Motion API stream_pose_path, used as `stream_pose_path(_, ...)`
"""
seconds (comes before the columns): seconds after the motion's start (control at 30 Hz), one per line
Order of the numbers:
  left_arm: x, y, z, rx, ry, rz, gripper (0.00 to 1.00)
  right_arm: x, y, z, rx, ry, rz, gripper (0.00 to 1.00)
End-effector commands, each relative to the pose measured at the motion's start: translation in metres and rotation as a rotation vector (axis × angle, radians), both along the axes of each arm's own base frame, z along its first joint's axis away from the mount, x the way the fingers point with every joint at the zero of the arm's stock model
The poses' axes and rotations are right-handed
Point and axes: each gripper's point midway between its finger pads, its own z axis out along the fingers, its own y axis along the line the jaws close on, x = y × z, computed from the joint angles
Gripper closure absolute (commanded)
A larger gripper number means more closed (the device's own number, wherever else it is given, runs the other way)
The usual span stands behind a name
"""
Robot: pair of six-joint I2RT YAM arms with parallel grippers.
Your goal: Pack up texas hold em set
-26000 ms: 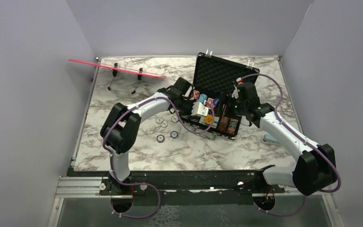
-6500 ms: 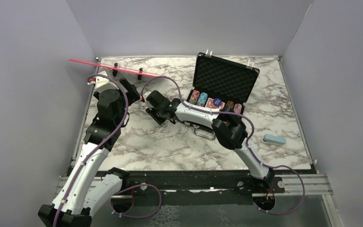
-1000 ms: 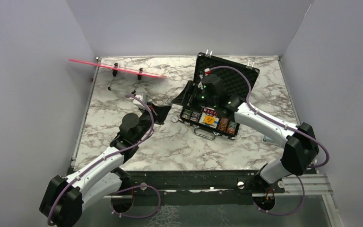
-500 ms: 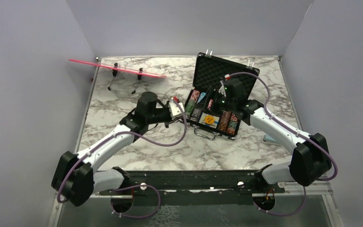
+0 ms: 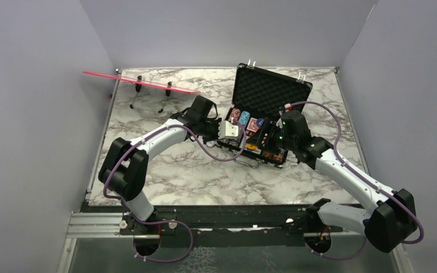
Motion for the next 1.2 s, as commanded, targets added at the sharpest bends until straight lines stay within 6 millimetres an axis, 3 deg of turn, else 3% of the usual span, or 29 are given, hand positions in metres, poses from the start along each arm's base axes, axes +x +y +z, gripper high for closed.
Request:
stream_pose_path(0.0, 0.005, 0.008, -0.012, 0.095, 0.002, -0.024, 1.00, -0.005, -0.006, -0.007, 0.006, 0.029, -0.032, 0.33)
stream_pose_path(0.23, 0.006, 0.012, -0.020, 0.126, 0.025, 0.002, 1.00, -0.005, -0.002, -0.009, 0.019, 0.044, -0.018, 0.34)
stream_pose_path(0.5, 0.002, 0.006, -0.011, 0.084, 0.038, -0.019, 1.00, -0.004, 0.002, -0.010, 0.025, 0.049, -0.006, 0.34)
stream_pose_path(0.67, 0.010, 0.005, -0.009, 0.102, 0.023, 0.014, 1.00, -0.004, 0.002, -0.009, 0.023, 0.045, -0.005, 0.35)
stream_pose_path(0.7, 0.011, 0.004, -0.018, 0.119, 0.038, 0.019, 1.00, -0.003, 0.001, -0.009, 0.022, 0.044, -0.009, 0.34)
stream_pose_path(0.9, 0.011, -0.002, -0.028, 0.147, 0.054, 0.031, 1.00, -0.003, 0.000, -0.009, 0.015, 0.038, -0.011, 0.35)
stream_pose_path(1.17, 0.020, -0.002, -0.030, 0.166, 0.031, 0.081, 1.00, -0.003, -0.002, -0.012, 0.004, 0.040, -0.013, 0.35)
